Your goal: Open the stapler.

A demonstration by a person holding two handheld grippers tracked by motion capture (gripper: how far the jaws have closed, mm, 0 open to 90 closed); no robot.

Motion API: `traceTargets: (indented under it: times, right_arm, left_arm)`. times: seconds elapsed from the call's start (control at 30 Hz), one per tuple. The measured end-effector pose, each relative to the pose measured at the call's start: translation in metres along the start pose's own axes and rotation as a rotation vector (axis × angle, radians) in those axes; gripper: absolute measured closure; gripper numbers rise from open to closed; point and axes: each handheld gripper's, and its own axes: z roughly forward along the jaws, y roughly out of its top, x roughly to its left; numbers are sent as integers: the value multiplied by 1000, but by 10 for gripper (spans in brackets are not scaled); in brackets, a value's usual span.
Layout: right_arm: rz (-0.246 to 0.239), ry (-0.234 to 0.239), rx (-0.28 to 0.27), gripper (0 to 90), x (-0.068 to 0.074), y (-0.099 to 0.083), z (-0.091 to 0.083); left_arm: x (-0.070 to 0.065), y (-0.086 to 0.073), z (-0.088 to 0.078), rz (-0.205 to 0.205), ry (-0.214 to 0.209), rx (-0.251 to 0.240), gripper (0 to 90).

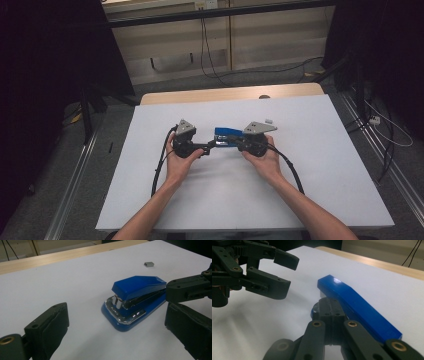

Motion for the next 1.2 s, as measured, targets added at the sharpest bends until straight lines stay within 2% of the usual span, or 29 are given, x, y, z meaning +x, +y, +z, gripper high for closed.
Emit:
traceTargets:
  times: [0.03,0.17,0.23,0.3,0.37,0.53,0.57,0.6,0.7,0.83,0.87,0.9,0.93,1.07,1.1,1.2]
  right_arm:
    - [-4,-7,17,900,0,-1,3]
    - [18,-9,11,900,0,-1,7]
    - [-20,-7,57,900,4,-4,11]
    - [-18,-6,61,900,4,-5,11]
    - [-21,-8,57,900,4,-3,11]
    - [-30,-16,79,900,3,-3,14]
    - [-35,-19,93,900,2,-4,16]
    - [-35,-19,93,900,2,-4,16]
    - [-38,-26,103,900,1,-3,18]
    - [-38,-35,112,900,0,-3,20]
    - [-37,-35,115,900,0,-3,20]
    - [-43,-39,124,900,-1,-3,21]
    - [-43,-39,124,900,-1,-3,21]
    - [-41,-37,136,900,-2,-4,23]
    - [-43,-36,142,900,-2,-3,23]
    - [-36,-41,151,900,-3,-3,24]
  left_arm:
    - [0,0,0,10,3,2,55]
    - [-1,0,1,33,16,2,48]
    - [-1,-2,2,41,18,20,51]
    - [0,-2,3,45,16,24,63]
    - [1,-3,4,38,22,29,127]
    - [4,-5,7,11,26,42,171]
    - [4,-5,7,9,22,43,227]
    - [4,-5,8,15,21,48,227]
    - [3,-6,9,10,-3,51,334]
    - [1,-5,9,14,-11,64,409]
    - [1,-5,9,16,-11,68,445]
    - [1,-5,9,15,-16,68,527]
    - [1,-5,9,21,-22,68,527]
    - [0,-5,9,22,-31,61,729]
    - [1,-5,9,20,-36,60,729]
    - [0,-5,11,44,-35,68,849]
